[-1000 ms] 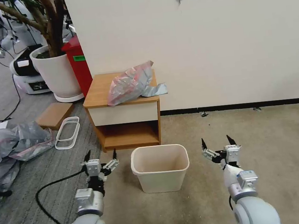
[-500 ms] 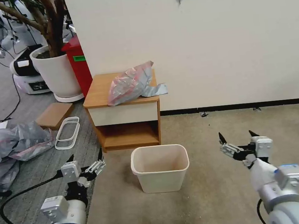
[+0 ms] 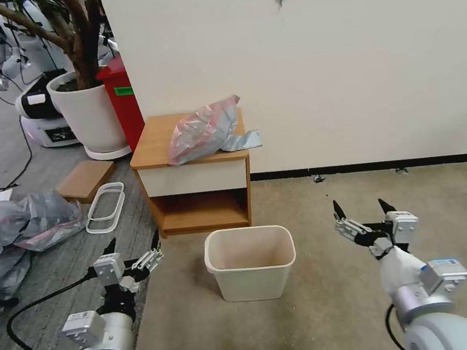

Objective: Pick up the garbage bag from the table and place it over the trash can.

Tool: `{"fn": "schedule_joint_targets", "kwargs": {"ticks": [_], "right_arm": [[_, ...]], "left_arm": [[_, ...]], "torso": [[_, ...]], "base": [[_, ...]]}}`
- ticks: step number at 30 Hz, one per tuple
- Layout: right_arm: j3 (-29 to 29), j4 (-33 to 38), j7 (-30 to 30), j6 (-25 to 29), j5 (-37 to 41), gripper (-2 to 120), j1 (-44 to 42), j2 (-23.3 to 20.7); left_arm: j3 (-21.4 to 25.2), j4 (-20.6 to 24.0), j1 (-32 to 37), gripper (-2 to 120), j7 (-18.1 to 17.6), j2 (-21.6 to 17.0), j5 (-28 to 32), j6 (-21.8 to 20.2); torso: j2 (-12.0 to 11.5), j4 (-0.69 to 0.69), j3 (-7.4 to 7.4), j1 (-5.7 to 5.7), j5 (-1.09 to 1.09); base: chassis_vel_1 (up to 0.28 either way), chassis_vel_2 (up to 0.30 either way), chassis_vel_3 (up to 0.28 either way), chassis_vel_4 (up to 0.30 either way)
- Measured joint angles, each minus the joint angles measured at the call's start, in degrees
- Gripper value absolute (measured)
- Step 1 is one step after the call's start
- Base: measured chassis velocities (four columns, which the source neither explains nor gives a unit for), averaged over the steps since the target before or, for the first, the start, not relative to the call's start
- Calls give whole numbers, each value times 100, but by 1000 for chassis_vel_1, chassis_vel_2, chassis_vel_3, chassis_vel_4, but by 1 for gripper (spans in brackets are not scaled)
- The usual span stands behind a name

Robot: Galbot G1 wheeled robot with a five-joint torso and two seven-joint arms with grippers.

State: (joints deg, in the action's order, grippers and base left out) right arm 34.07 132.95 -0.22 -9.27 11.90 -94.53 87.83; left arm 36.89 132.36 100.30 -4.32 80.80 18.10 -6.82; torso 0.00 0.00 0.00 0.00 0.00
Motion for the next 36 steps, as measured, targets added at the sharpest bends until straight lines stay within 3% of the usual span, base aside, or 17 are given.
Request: {"fn": "schedule_joint_targets", "kwargs": {"ticks": [2,6,13,15,24,36], "right_arm": [[-155,-237,77,447,181,100,81,-21],[-237,-364,122,686,275,98,125,-30],[-534,-589,331,658,193,96,334,-173],[-804,-756,484,545,99,96,597,-298],[-875,-802,534,503,112,100,664,-329],[-1181,-902,993,-94,1971,100,1393,-450]], "left_arm": [[-12,-31,10,100,2,21,-19,15],[-2,-71,29,100,3,44,-49,37],[80,-105,88,100,2,71,-81,78],[97,-108,116,100,-1,102,-115,94],[168,-83,237,100,-4,179,-158,128],[224,-29,414,100,-9,374,-304,223]], "torso": [[0,0,0,0,0],[0,0,0,0,0],[0,-3,0,0,-1],[0,3,0,-1,2],[0,0,0,0,0],[0,0,0,0,0]], "base": [[0,0,0,0],[0,0,0,0],[0,0,0,0],[0,0,0,0],[0,0,0,0],[0,0,0,0]]}}
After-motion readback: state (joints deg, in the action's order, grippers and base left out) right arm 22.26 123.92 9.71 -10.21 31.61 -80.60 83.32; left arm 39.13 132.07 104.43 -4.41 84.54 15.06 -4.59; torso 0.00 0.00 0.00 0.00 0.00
